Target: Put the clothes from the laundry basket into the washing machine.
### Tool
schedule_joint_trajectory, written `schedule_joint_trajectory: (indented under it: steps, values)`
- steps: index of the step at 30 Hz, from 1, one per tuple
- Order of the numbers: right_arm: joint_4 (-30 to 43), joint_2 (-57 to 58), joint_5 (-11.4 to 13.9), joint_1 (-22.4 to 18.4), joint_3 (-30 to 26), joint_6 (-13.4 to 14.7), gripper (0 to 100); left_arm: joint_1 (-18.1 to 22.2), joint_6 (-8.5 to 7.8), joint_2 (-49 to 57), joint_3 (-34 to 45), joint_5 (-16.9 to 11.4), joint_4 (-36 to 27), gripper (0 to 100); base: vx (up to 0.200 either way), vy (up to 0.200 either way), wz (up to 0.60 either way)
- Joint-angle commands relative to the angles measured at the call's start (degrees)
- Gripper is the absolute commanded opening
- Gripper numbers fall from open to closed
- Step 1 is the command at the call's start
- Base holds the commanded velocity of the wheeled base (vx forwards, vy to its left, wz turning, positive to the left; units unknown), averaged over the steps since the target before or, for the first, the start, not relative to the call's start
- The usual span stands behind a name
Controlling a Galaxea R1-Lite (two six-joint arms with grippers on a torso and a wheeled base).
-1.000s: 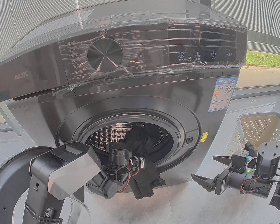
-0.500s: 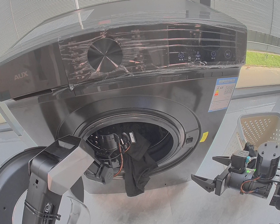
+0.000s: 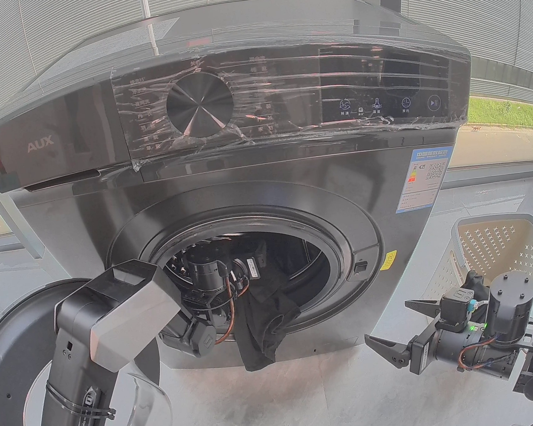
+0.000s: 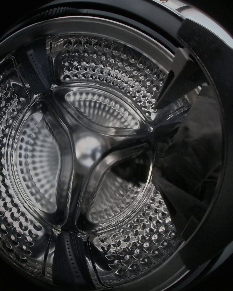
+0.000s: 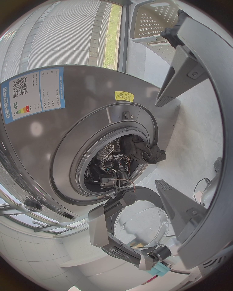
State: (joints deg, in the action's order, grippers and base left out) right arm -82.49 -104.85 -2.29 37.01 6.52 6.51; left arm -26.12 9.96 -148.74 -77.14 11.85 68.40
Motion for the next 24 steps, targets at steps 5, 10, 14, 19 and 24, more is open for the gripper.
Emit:
schedule_joint_trajectory:
  steps: [5, 10, 14, 19, 24]
  values:
    - [-0.21, -0.53, 0.01, 0.52, 1.30, 0.79, 100, -3.41, 0.24, 7.67, 13.25, -8.51, -3.19, 100, 0.000, 0.000, 0.00]
    - [-0.30, -0.44, -0.08, 0.52, 1.48, 0.79, 100, -3.41, -0.29, 6.00, 13.95, -8.77, -3.71, 100, 0.000, 0.000, 0.00]
    - [-0.30, -0.18, -0.17, 0.52, 2.00, 0.87, 100, -3.23, -0.99, 3.54, 13.42, -9.12, -3.63, 100, 0.000, 0.000, 0.00]
    - [-0.30, -0.18, -0.17, 0.43, 2.09, 0.79, 100, -3.41, -1.35, 1.70, 12.54, -9.12, -3.36, 100, 0.000, 0.000, 0.00]
    - [-0.30, -0.09, -0.26, 0.61, 2.00, 0.79, 100, -3.49, -1.35, 0.64, 12.10, -9.12, -3.01, 100, 0.000, 0.000, 0.00]
